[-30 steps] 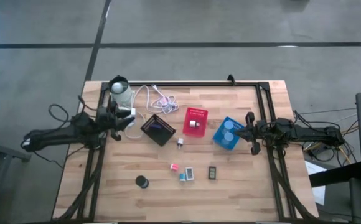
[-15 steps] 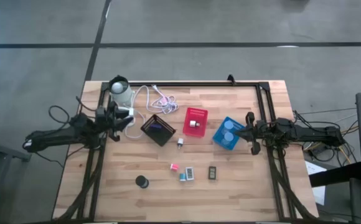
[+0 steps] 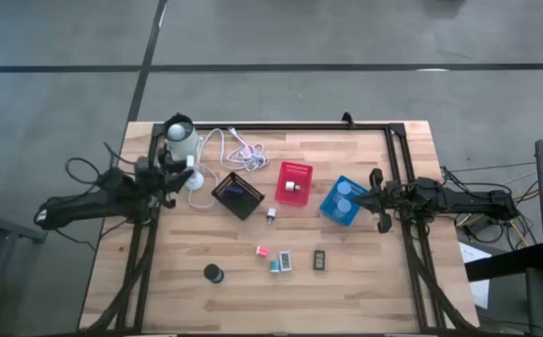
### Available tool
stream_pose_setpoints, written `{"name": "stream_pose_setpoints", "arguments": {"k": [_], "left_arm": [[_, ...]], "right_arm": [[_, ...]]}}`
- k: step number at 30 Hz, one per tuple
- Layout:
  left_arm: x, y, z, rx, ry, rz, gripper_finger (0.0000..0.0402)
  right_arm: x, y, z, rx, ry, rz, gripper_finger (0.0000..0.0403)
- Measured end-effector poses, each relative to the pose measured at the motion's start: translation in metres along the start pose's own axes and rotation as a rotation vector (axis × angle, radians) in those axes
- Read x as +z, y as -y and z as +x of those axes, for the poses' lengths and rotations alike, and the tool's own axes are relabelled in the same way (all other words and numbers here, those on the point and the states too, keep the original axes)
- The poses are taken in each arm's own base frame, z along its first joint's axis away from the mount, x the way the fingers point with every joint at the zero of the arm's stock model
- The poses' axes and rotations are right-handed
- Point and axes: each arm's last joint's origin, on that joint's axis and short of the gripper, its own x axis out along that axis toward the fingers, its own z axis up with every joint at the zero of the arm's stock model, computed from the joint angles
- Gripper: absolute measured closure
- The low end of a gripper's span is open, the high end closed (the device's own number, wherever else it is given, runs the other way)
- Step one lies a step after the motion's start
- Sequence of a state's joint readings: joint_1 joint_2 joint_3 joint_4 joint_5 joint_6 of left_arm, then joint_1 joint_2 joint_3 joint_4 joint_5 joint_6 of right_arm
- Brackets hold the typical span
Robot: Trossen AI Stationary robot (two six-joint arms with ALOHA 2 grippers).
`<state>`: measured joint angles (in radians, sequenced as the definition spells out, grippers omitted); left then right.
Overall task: Pick & Place Office items
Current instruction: Put the white digital clock into the black basket
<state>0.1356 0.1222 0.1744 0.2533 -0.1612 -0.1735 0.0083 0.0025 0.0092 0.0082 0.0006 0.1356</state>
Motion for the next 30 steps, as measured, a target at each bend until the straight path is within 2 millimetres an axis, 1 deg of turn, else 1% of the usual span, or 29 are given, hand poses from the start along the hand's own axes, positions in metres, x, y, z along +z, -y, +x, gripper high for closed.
{"name": "stream_pose_setpoints", "arguments": {"k": [4, 8, 11, 14, 19, 21, 23, 24, 27, 30], "left_arm": [[0.038, 0.007, 0.008, 0.043, -0.077, 0.074, 0.0259], [0.071, 0.015, 0.025, 0.064, -0.192, 0.131, 0.0259], [0.085, 0.021, 0.046, 0.089, -0.313, 0.176, 0.0259], [0.090, 0.026, 0.070, 0.101, -0.439, 0.212, 0.0259], [0.075, 0.031, 0.112, 0.097, -0.674, 0.254, 0.0259], [0.066, 0.033, 0.126, 0.066, -0.745, 0.248, 0.0259], [0.050, 0.033, 0.140, 0.036, -0.830, 0.242, 0.0259], [0.040, 0.033, 0.144, 0.022, -0.884, 0.238, 0.0259], [0.028, 0.035, 0.158, -0.010, -0.934, 0.223, 0.0259], [0.002, 0.031, 0.165, 0.003, -1.059, 0.234, 0.0259]], "right_arm": [[0.000, 0.000, 0.000, -0.001, 0.001, -0.003, 0.0394], [0.000, 0.000, 0.000, -0.001, 0.001, -0.008, 0.0394], [0.000, 0.000, 0.000, -0.001, 0.002, -0.007, 0.0394], [0.000, 0.000, 0.000, -0.001, 0.001, -0.007, 0.0394], [0.000, 0.000, 0.000, -0.001, 0.001, -0.007, 0.0394], [0.000, 0.000, 0.000, -0.001, 0.000, -0.008, 0.0394], [0.000, 0.000, 0.000, -0.001, 0.000, -0.008, 0.0394], [0.000, 0.000, 0.000, -0.001, -0.001, -0.008, 0.0394], [0.000, 0.000, 0.000, 0.000, -0.002, -0.008, 0.0394], [0.000, 0.000, 0.000, 0.000, -0.004, -0.008, 0.0394]]}}
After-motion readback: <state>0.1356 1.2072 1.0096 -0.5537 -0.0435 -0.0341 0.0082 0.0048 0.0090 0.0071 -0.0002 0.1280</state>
